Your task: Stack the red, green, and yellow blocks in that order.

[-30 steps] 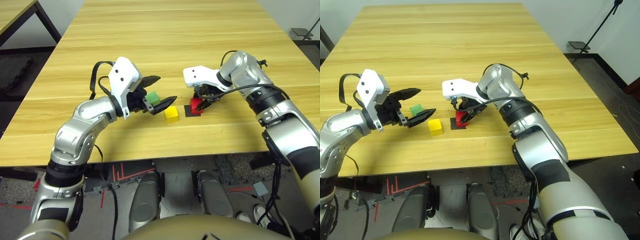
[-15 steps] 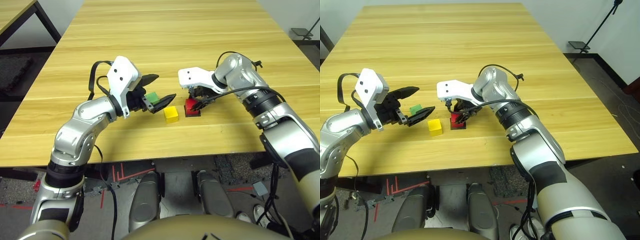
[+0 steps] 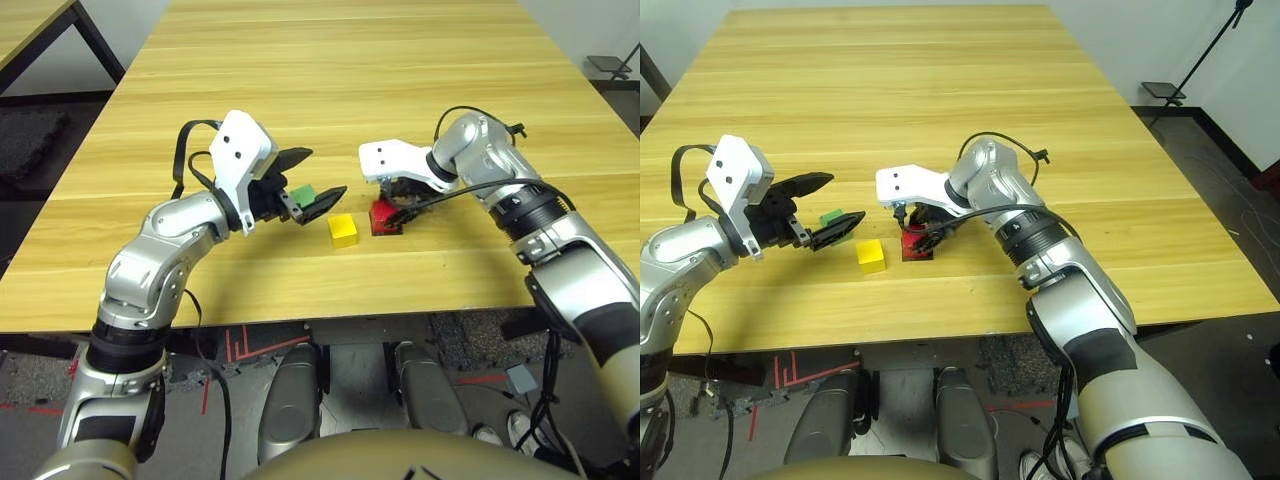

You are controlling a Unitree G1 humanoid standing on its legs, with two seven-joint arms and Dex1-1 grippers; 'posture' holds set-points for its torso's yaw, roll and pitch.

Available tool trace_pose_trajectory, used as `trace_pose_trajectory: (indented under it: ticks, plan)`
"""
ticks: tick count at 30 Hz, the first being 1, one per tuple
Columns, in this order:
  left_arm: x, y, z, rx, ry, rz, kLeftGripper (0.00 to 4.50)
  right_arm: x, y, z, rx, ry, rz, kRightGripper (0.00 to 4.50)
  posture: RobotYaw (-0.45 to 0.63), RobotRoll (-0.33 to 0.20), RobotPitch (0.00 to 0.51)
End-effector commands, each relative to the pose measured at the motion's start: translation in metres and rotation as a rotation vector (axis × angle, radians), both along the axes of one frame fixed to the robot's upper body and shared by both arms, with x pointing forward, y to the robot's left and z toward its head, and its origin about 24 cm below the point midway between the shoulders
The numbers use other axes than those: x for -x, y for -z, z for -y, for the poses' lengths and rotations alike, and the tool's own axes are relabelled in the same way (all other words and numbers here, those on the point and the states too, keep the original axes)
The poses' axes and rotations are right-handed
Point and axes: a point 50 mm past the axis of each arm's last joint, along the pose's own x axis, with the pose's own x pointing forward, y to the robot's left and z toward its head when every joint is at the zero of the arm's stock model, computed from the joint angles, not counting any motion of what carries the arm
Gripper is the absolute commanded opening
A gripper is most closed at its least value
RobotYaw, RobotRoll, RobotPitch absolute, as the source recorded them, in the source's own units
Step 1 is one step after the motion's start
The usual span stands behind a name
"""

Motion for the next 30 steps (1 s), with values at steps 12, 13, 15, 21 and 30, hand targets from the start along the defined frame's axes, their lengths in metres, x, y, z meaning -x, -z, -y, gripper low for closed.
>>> trace_pose_trajectory:
  ticks: [12, 13, 15, 21, 30]
  plan:
    - [-0.024, 0.036, -0.026, -0.148, -0.009, -0.117, 4.50, 0.007, -0.067, 0.109, -0.467, 0.096, 0.078, 4.46, 0.31, -0.179, 0.071]
    - [-0.027, 0.038, -0.027, -0.167, 0.000, -0.113, 4.50, 0.010, -0.065, 0.115, -0.473, 0.120, 0.077, 4.46, 0.31, -0.175, 0.069]
    - [-0.032, 0.041, -0.029, -0.173, 0.006, -0.109, 4.50, 0.014, -0.060, 0.120, -0.491, 0.150, 0.084, 4.46, 0.28, -0.165, 0.066]
    - [-0.046, 0.053, -0.029, -0.226, 0.044, -0.130, 4.50, 0.027, -0.038, 0.122, -0.521, 0.208, 0.080, 4.46, 0.21, -0.137, 0.072]
    - [-0.063, 0.069, -0.027, -0.315, 0.059, -0.157, 4.50, 0.033, -0.031, 0.117, -0.578, 0.260, 0.085, 4.46, 0.17, -0.118, 0.075]
